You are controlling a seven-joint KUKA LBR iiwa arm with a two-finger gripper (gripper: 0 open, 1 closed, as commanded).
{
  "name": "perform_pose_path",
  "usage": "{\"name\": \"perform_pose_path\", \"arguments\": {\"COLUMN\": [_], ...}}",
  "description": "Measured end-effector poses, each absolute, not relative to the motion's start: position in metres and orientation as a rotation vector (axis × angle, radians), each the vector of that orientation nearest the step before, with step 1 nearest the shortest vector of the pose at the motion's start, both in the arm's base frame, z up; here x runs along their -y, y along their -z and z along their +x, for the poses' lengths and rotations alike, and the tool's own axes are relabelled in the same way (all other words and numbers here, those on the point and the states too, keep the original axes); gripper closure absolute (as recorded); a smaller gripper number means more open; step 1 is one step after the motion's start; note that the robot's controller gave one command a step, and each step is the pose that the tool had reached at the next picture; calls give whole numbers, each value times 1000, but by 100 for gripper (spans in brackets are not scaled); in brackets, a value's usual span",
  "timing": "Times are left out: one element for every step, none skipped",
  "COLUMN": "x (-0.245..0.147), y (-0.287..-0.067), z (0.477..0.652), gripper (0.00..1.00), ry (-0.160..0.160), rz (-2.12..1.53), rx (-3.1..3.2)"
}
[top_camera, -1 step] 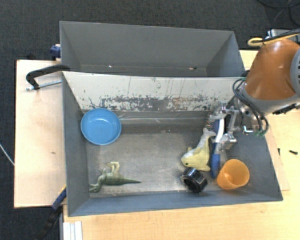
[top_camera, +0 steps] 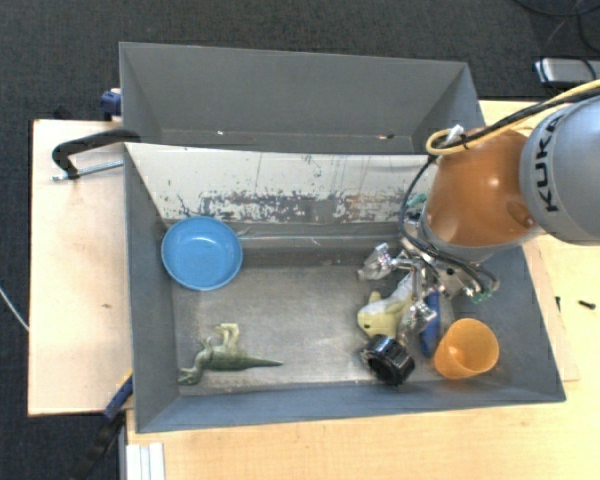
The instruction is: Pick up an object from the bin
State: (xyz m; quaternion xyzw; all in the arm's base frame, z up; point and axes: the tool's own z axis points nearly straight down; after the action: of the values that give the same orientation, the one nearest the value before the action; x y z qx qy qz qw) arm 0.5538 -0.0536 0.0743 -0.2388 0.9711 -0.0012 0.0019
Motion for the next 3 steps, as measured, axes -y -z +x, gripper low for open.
{"name": "perform_pose_path", "arguments": {"x": [65,55,48], "y": [-103,-101,-73], "z": [550,564,569], "gripper": [0,0,0], "ry": [3,1,2], "rz": [-725,-868,-1064], "rx": [-3048,-3012,-2950]}}
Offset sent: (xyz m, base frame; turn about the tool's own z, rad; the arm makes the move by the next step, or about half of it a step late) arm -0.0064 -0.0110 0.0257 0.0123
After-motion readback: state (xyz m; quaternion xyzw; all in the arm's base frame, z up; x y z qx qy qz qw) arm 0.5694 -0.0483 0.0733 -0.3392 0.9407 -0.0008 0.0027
